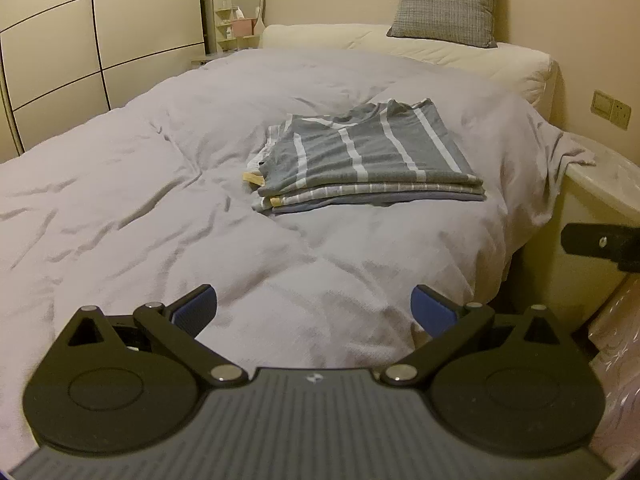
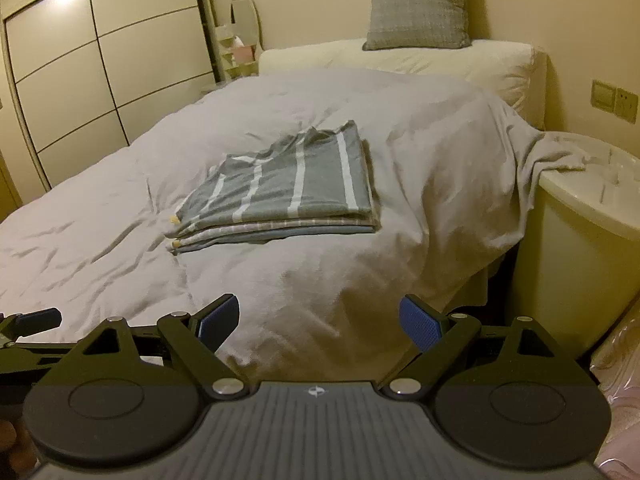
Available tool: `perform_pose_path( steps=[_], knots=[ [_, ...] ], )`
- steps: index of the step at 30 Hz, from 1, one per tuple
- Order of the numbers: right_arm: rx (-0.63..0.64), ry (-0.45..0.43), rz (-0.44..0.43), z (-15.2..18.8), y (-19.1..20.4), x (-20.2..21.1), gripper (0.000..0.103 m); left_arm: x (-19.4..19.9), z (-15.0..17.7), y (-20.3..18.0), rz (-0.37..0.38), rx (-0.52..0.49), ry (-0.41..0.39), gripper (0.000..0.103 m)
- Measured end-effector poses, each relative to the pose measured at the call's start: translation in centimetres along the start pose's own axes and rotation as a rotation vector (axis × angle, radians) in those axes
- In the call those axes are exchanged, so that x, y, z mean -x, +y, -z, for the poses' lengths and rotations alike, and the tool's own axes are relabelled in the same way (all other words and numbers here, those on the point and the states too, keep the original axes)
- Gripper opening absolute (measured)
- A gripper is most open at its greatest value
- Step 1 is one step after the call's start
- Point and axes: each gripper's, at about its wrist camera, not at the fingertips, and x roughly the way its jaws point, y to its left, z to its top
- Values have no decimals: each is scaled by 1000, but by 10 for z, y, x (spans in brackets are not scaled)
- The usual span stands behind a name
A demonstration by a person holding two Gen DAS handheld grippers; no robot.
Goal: Fold clothes
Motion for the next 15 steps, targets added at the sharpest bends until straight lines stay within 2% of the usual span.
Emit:
perform_pose_path(
  steps=[7,15],
  knots=[
    [2,-9,-8,1,4,17,89,8,4,-1,21,9,1,102],
    [2,-8,6,3,6,17,89,13,3,1,16,16,-7,102]
  ],
)
